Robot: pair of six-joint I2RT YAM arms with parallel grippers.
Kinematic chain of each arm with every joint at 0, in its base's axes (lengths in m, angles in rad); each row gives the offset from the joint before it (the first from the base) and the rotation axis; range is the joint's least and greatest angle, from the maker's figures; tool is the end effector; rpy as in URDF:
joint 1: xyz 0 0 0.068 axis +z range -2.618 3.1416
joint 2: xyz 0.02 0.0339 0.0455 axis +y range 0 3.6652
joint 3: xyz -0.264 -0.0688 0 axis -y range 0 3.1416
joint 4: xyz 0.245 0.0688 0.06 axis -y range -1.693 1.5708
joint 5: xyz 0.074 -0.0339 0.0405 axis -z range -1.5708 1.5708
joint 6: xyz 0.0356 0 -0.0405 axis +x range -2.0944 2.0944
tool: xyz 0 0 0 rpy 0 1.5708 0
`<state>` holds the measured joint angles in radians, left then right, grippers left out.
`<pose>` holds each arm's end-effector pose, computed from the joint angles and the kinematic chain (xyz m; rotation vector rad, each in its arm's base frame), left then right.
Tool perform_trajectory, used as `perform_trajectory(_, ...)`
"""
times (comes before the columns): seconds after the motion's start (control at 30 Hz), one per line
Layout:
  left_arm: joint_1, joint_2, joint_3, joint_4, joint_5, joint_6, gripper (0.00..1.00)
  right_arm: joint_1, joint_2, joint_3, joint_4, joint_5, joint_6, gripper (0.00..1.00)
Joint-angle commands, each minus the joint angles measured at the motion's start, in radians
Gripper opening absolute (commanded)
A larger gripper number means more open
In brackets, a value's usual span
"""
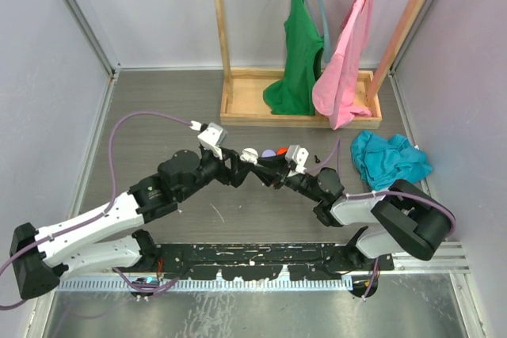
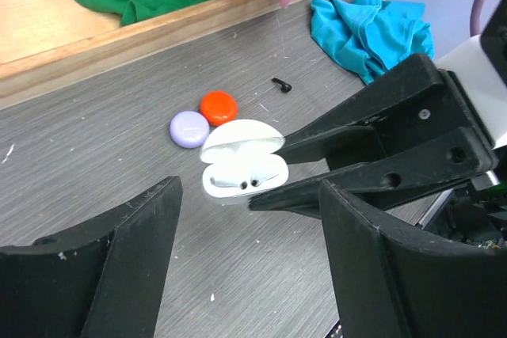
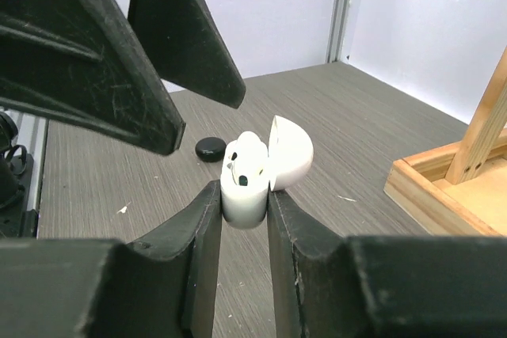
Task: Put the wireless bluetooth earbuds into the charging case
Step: Place the earbud in the charging case, then close the charging case.
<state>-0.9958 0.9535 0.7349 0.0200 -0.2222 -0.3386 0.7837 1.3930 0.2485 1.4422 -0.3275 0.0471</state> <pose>0.1295 -0.1854 0.3128 0.4305 1.7782 -0.7634 0.1564 0.1720 0.2067 -0.7466 1.1194 0.9154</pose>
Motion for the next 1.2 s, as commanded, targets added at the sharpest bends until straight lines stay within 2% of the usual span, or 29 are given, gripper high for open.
perform_trajectory(0.0, 0.082, -0.061, 0.043, -0.065, 0.125, 0.034, 0.73, -0.001, -0.048, 0.022, 0.018, -0.028, -0.021, 0.01)
perform_trajectory(0.27, 0.370, -0.127, -0.013, -0.009, 0.582, -0.078, 0.82, -0.011, -0.074, 0.054, -0.063, -0.135, -0.025, 0.01)
perform_trajectory(0.4, 0.458, -0.107, -0.018, 0.079, 0.825, -0.154, 0.83, -0.012, -0.093, 0.070, -0.090, -0.175, -0.025, 0.01)
perform_trajectory(0.5, 0.482, -0.063, -0.009, 0.129, 0.937, -0.204, 0.84, -0.011, -0.109, 0.083, -0.107, -0.201, -0.024, 0.01)
perform_trajectory(0.8, 0.489, 0.041, -0.005, 0.229, 1.050, -0.292, 0.84, -0.014, -0.142, 0.121, -0.114, -0.273, 0.018, 0.01)
perform_trajectory(1.17, 0.489, 0.070, -0.032, 0.453, 1.212, -0.435, 0.76, -0.035, -0.123, 0.131, -0.147, -0.293, 0.059, 0.01)
